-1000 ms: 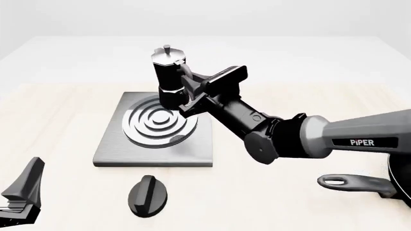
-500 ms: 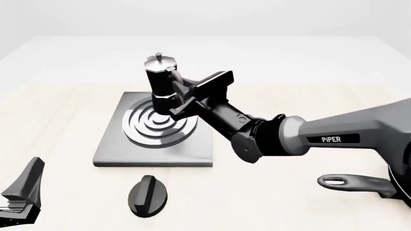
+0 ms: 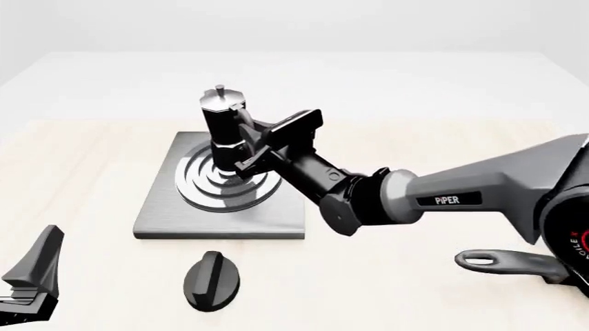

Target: Put the moka pot on the stove.

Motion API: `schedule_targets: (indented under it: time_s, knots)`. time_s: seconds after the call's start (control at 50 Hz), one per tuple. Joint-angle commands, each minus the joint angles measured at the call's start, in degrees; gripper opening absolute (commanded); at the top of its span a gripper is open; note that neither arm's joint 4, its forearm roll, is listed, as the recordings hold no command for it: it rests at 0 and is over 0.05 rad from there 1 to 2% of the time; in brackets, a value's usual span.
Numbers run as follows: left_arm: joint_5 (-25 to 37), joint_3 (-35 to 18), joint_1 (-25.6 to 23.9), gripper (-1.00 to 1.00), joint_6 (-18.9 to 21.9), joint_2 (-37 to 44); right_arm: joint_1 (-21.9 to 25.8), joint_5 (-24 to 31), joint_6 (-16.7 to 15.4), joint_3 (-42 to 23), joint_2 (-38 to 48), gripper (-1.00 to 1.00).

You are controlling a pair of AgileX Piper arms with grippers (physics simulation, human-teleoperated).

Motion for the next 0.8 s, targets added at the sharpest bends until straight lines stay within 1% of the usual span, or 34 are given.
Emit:
schedule_targets:
  time_s: [0.02, 0.46, 0.8]
  knots:
    - [0.0, 0.0, 0.0, 1.00, 0.0, 0.0, 0.1, -0.5, 0.8, -1.6, 1.2, -1.00]
    - [0.0, 0.0, 0.0, 1.00, 0.0, 0.0, 0.3, -0.8, 1.9, -3.9, 5.0, -1.00]
    - [0.0, 0.0, 0.0, 1.00, 0.0, 0.0, 0.0, -0.3, 2.0, -5.9, 7.4, -1.00]
